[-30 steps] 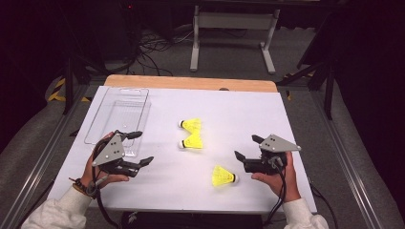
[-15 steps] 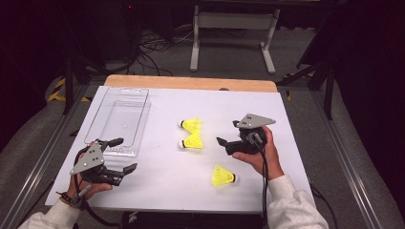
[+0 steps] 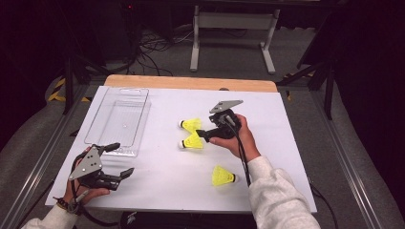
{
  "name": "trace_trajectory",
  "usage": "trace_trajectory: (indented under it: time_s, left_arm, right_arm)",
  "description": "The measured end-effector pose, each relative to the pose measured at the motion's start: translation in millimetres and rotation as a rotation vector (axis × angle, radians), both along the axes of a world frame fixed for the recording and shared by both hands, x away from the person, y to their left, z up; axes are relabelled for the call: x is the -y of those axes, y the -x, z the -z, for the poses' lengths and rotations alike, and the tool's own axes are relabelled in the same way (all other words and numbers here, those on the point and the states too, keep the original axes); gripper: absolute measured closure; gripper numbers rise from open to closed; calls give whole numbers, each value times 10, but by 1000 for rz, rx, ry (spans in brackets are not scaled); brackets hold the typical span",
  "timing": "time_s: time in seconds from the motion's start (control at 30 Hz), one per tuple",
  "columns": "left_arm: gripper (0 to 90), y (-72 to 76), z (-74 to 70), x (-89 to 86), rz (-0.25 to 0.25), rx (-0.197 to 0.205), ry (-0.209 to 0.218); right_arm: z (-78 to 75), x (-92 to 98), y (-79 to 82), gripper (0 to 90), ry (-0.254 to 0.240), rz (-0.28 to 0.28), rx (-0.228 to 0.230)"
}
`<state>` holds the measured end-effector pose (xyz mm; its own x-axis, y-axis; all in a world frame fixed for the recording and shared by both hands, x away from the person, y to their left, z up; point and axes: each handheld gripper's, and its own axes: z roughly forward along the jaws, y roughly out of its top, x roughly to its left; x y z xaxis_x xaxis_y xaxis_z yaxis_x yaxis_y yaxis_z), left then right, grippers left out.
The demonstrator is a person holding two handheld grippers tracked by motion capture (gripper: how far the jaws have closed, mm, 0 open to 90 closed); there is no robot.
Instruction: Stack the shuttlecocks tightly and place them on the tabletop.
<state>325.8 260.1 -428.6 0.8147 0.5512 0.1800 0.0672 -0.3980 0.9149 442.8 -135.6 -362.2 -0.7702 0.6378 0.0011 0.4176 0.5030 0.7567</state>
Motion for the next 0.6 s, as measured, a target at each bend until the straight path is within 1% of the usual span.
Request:
trace_trajectory:
  time_s: [0.03,0.07,0.1,0.13,0.17,0.2,0.27,0.33,0.37,0.4,0.43,0.47,0.5,0.6]
  left_arm:
    - [87,1,2,2,2,-1,-1]
    - [87,1,2,2,2,-1,-1]
    - [87,2,2,-1,1,3,-5]
    - [87,2,2,-1,1,3,-5]
    - [87,2,1,-3,1,5,-4]
    - [86,4,-1,-7,2,7,0]
    - [85,7,-3,-9,1,8,9]
    - [85,6,-2,-11,2,8,9]
    - [85,8,-1,-12,2,7,9]
    - [85,11,-1,-11,3,7,10]
    - [85,11,-1,-12,6,8,9]
    - [86,9,-4,-17,5,13,5]
    - [86,8,-4,-19,6,13,5]
    - [85,3,-2,-23,7,12,2]
  right_arm:
    - [10,-36,-35,279,10,4,-11]
    - [10,-36,-35,279,10,4,-11]
    - [29,-99,-104,300,13,8,-33]
    - [29,-99,-104,300,13,8,-33]
    - [39,-133,-144,303,13,10,-46]
    - [45,-158,-173,304,19,18,-48]
    - [65,-204,-234,311,17,24,-72]
    - [100,-259,-312,319,26,35,-94]
    - [100,-259,-312,319,26,35,-94]
    - [125,-288,-352,325,36,44,-114]
    - [151,-306,-387,340,38,50,-121]
    - [172,-322,-412,348,40,52,-138]
    - [202,-344,-441,352,50,54,-150]
    - [271,-388,-498,365,59,70,-182]
